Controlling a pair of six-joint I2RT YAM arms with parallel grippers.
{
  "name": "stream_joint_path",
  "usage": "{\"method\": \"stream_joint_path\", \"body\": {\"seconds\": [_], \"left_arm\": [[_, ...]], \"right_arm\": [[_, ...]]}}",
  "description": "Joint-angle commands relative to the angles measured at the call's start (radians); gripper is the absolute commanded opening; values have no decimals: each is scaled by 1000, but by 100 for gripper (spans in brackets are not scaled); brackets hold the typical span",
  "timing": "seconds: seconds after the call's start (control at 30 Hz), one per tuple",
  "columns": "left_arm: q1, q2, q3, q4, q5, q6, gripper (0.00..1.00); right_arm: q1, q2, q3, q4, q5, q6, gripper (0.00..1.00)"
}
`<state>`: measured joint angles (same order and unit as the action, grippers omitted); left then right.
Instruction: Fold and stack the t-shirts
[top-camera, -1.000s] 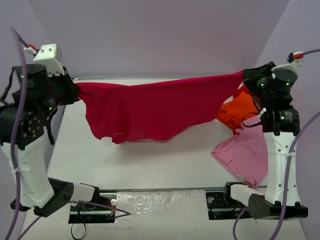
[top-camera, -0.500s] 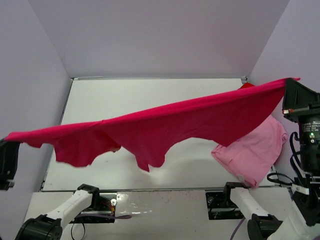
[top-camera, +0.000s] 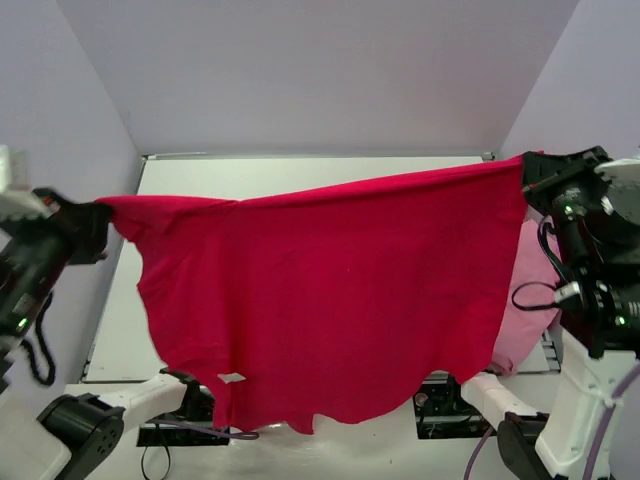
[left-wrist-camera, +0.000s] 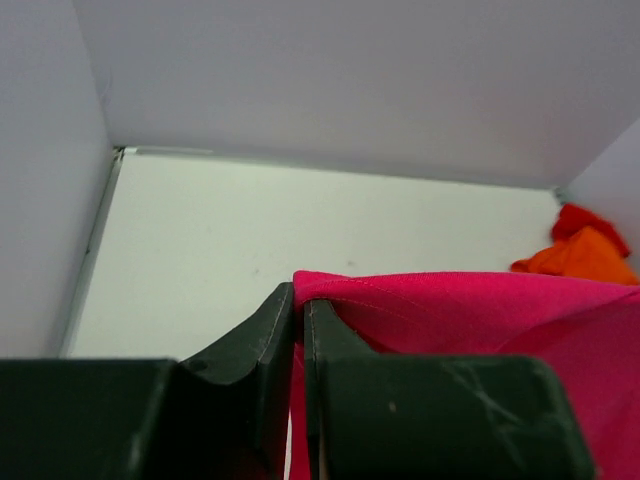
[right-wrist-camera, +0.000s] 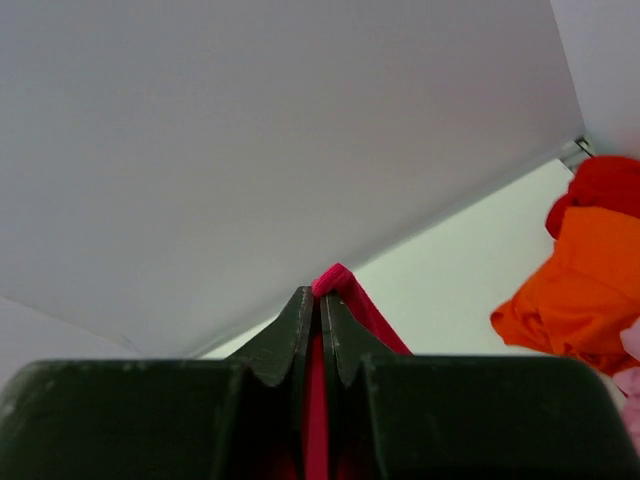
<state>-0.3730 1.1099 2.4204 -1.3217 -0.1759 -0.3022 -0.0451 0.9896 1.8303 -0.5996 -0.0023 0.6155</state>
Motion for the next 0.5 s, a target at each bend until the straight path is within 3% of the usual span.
{"method": "stream_joint_path", "body": {"seconds": [0.0, 0.1, 0.3, 0.47], "left_arm": [[-4, 135, -62, 136, -149, 89, 0], [23, 216, -49, 167, -133, 90, 0], [52, 366, 182, 120, -44, 81, 0], [52, 291, 149, 149, -31, 92, 0]], "right_arm": [[-6, 104, -160, 238, 85, -40, 0], [-7, 187, -188, 323, 44, -27, 0], [-7, 295, -127, 394, -49, -19, 0], [-8, 260, -68, 396, -55, -49, 0]]}}
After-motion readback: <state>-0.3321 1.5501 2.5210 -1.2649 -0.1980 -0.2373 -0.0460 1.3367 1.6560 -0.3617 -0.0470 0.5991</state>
